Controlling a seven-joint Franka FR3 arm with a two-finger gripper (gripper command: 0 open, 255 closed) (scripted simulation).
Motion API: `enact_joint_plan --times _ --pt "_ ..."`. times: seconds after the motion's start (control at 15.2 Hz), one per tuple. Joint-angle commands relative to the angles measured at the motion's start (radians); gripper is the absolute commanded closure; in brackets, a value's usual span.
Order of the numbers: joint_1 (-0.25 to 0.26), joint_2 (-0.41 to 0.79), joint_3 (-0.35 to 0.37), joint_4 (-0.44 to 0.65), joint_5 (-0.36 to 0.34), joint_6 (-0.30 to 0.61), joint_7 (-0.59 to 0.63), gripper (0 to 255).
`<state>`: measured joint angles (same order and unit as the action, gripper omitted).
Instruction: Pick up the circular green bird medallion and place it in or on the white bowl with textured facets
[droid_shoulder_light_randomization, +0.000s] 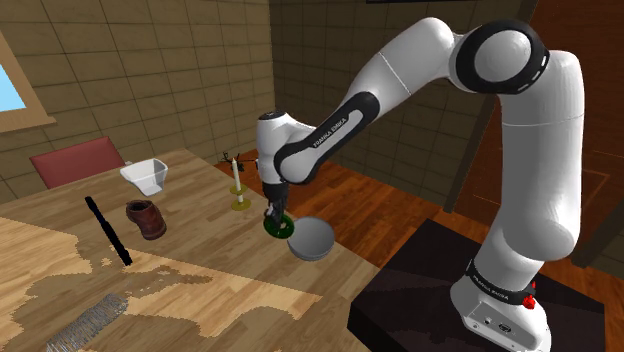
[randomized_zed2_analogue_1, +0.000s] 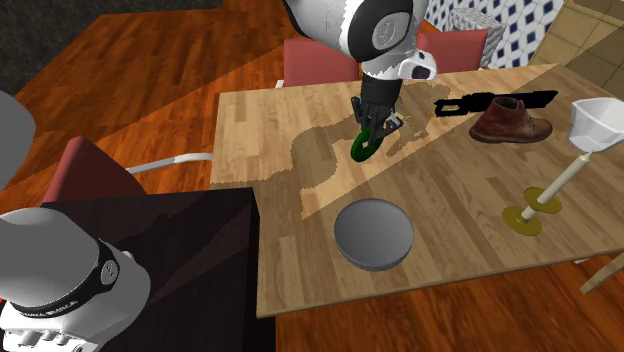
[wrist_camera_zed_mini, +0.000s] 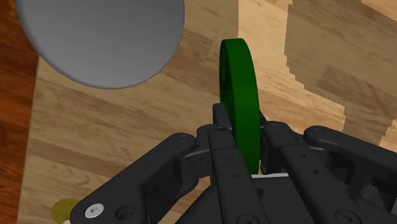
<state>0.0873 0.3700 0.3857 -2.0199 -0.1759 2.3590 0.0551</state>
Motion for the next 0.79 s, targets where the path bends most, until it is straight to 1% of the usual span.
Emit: enact_joint_plan --times 0.0,0.53,0.59,0.73 --pt "-0.037 -0.031 -0.004 -0.039 0.015 0.012 -0.048 255" --pt "-0.184 -0.117 -0.042 -0.139 0.070 0.035 -0.261 255" --pt "-0.210 -0.127 -0.052 -0.149 0.079 0.036 -0.302 255" --pt "-0.206 -0.107 -0.056 -0.154 0.068 0.060 -0.295 255"
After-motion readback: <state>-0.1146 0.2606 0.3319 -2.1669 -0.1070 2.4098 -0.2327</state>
